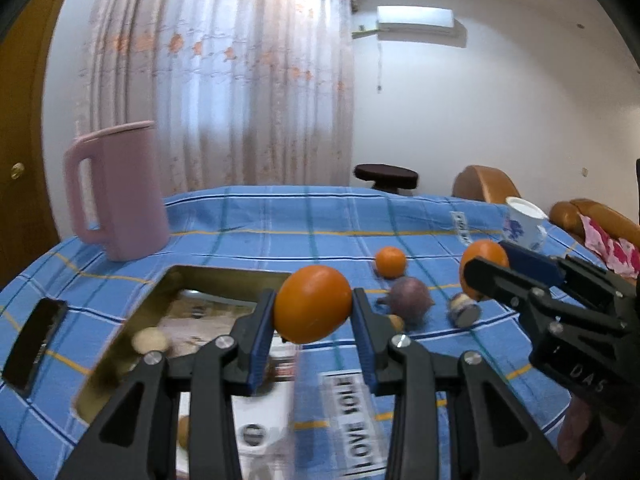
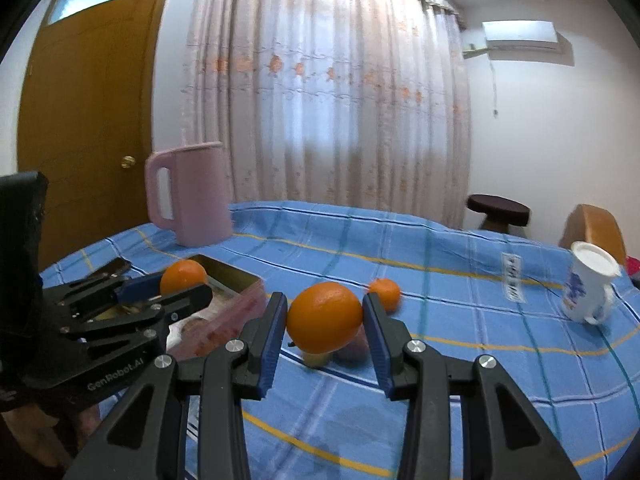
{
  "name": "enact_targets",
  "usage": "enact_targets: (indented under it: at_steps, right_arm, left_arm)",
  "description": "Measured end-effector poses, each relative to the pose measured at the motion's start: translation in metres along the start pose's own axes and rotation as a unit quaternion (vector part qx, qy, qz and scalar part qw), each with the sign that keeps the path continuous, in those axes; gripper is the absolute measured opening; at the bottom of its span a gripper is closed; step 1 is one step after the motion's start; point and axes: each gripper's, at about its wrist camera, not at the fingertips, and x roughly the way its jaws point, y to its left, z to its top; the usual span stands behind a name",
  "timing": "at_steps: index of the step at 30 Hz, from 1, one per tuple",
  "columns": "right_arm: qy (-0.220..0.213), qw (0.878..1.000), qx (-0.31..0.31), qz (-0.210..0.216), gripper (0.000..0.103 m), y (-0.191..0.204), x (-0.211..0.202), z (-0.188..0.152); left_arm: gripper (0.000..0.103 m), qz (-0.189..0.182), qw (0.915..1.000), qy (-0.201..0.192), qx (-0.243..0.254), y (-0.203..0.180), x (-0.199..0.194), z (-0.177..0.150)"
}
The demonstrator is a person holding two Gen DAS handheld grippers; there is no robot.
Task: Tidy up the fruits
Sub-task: 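Carry the orange in left tool toward the tin while right tool carries its orange, then open both tools over the tin to drop the two oranges inside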
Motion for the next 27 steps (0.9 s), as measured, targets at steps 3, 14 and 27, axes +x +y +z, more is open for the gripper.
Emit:
enact_targets:
  at_steps: [3, 14, 27]
  right_arm:
    - [-0.001, 1.000, -0.006, 0.025, 0.041, 0.017, 0.009, 0.009]
    - [0.015, 0.994, -0.033, 0.105, 0.041, 0.075, 0.042, 0.026]
    - [0.105, 0.978, -0.097, 0.152, 0.041, 0.128, 0.077, -0.013]
  left_arm:
    - [0.039, 0.025, 0.9997, 0.001, -0.010, 0.023, -0.005, 0.004]
    - [0.039, 0.074, 0.9965, 0.031, -0.024, 0.081, -0.008, 0.001]
    - [0.039, 0.079, 0.9917, 0.097, -0.031, 0.106, 0.005, -0.028]
